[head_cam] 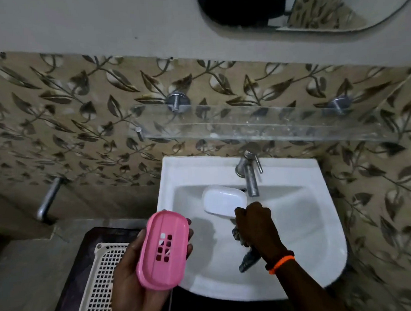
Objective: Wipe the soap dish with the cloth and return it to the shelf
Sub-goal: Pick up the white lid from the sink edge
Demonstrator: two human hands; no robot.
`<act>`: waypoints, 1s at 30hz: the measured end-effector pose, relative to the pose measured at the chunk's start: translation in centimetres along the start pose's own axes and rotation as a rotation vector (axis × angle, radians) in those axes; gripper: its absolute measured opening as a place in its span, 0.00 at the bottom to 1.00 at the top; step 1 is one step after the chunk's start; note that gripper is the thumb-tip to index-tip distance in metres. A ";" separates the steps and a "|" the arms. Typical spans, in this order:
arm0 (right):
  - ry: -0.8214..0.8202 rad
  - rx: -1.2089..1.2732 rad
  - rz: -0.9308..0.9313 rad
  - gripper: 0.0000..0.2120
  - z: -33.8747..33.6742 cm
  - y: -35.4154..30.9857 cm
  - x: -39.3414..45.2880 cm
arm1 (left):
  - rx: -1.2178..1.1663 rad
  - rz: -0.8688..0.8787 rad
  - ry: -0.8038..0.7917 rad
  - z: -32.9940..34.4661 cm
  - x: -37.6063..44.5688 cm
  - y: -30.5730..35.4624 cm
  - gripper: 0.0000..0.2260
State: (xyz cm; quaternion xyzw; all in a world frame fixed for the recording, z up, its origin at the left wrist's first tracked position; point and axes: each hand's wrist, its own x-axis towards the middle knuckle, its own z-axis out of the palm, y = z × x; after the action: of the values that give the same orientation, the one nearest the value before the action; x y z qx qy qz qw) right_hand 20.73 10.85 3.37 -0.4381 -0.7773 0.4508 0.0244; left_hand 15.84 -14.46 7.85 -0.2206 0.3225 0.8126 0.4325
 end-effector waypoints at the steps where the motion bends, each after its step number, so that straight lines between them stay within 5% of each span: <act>1: 0.020 0.005 -0.011 0.13 -0.8 1.2 -0.8 | -0.038 -0.011 -0.009 0.1 0.5 0.2 0.30; 9: 0.277 -0.354 -0.137 0.14 -8.8 4.5 -2.2 | -0.067 -0.056 -0.168 3.3 1.2 -1.9 0.26; 16: 0.517 -1.006 -0.616 0.12 -13.3 5.1 -1.1 | 0.066 -0.175 -0.204 4.5 1.7 -2.2 0.33; 21: 0.747 -1.107 -0.744 0.12 -16.6 3.2 -0.6 | 0.127 -0.344 -0.120 5.8 2.7 -2.9 0.13; 30: 0.857 -1.123 -1.106 0.13 -21.6 -1.5 -0.9 | 0.157 -0.343 -0.120 6.9 4.8 -2.9 0.10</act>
State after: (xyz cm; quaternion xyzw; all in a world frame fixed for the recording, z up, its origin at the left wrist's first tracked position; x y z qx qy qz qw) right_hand 29.62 24.59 17.61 -0.0789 -0.9074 -0.2745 0.3084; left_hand 15.22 -5.68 8.63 -0.1890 0.3164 0.7109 0.5990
